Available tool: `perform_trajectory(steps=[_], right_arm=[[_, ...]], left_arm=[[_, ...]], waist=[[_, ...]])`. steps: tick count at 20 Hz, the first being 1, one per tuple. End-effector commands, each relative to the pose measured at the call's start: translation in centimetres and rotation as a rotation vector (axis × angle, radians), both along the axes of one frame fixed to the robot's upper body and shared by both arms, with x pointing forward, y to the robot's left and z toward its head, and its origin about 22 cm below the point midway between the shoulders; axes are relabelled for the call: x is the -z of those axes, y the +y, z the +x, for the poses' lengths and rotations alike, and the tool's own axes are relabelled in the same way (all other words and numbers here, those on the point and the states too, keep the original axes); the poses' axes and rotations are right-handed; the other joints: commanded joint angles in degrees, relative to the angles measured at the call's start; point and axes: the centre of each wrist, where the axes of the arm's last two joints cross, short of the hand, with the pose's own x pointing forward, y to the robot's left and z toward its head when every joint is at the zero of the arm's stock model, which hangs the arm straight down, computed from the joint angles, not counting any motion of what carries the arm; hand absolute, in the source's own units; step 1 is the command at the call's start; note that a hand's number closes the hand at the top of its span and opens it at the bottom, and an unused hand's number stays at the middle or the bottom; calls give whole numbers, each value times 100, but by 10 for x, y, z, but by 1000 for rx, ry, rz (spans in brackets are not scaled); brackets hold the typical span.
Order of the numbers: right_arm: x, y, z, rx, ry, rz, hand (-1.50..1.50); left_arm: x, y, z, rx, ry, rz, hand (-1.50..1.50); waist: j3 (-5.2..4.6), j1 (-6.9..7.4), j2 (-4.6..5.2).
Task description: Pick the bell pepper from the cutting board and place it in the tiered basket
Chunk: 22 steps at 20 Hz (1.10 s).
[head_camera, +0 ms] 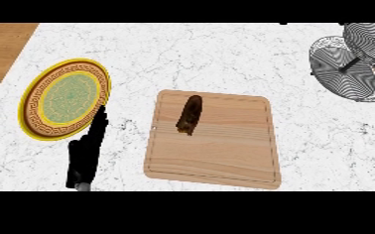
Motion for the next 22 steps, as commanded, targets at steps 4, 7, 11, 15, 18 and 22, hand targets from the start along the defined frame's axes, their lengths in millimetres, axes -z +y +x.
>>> perform_trajectory(steps=[4, 7, 11, 15, 18, 22], right_arm=[[-30, -18, -29, 276, -143, -125, -150], [-41, -28, -57, 348, -167, -87, -150], [-26, -19, -95, 376, -173, -72, -150], [-25, -23, -148, 393, -158, -91, -150], [-35, -11, -181, 349, -175, -77, -150], [-31, 20, -227, 306, -167, -67, -150]], left_arm=[[1, 20, -7, -51, 53, 12, 0], [1, 8, -12, -46, 55, -8, 0], [13, 10, -21, -95, 65, -13, 0], [18, 24, -39, -123, 96, 2, 0], [16, 26, -32, -163, 91, 3, 0], [7, 33, -25, -149, 69, 6, 0]], waist=[[-33, -175, -63], [-37, -299, -115], [-45, -490, -171], [-43, -652, -235], [-45, -837, -263], [-41, -771, -216]])
